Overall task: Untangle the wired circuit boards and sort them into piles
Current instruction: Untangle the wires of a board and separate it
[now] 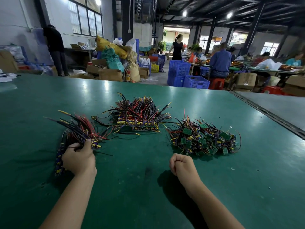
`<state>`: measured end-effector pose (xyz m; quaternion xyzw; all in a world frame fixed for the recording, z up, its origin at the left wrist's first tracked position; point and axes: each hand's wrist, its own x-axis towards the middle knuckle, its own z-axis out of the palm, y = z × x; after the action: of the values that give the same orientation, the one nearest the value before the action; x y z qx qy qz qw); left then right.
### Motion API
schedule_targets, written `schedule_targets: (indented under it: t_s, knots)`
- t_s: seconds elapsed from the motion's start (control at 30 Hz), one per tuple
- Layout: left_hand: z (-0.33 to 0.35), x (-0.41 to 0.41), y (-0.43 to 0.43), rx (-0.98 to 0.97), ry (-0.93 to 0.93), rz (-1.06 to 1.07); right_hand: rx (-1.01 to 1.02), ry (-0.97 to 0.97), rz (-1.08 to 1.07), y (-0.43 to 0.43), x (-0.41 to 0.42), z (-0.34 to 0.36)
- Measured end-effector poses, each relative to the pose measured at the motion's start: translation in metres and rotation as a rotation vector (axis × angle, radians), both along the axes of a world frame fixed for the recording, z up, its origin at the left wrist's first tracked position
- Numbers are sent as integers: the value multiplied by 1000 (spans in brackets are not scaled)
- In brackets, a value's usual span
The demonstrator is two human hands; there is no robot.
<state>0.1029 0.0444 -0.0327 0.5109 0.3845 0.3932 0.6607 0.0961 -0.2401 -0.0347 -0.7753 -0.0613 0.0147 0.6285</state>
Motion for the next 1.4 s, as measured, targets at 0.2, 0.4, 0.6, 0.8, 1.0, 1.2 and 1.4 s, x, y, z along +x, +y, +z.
schedule_targets:
  t_s: [0.2,0.4,0.6,0.8,1.0,1.2,1.4]
  knots:
    - [-1,-5,-3,376,39,46,-28,1,3,0,0,0]
    - [3,-8,-15,641,172,-19,-29,1,9,-1,-2,1]
    - [4,-10,-22,828,400,-119,-24,9,24,-2,-4,3]
    - [7,-10,-25,1124,579,-142,-25,8,41,-3,-5,4]
    - [3,-5,-28,1183,546,-275,-14,5,38,-2,-6,3]
    - [5,-8,-27,1110,300,-226,-31,-2,23,-3,-6,1]
    - [8,-12,-26,1030,92,-262,-10,4,27,-4,-6,2]
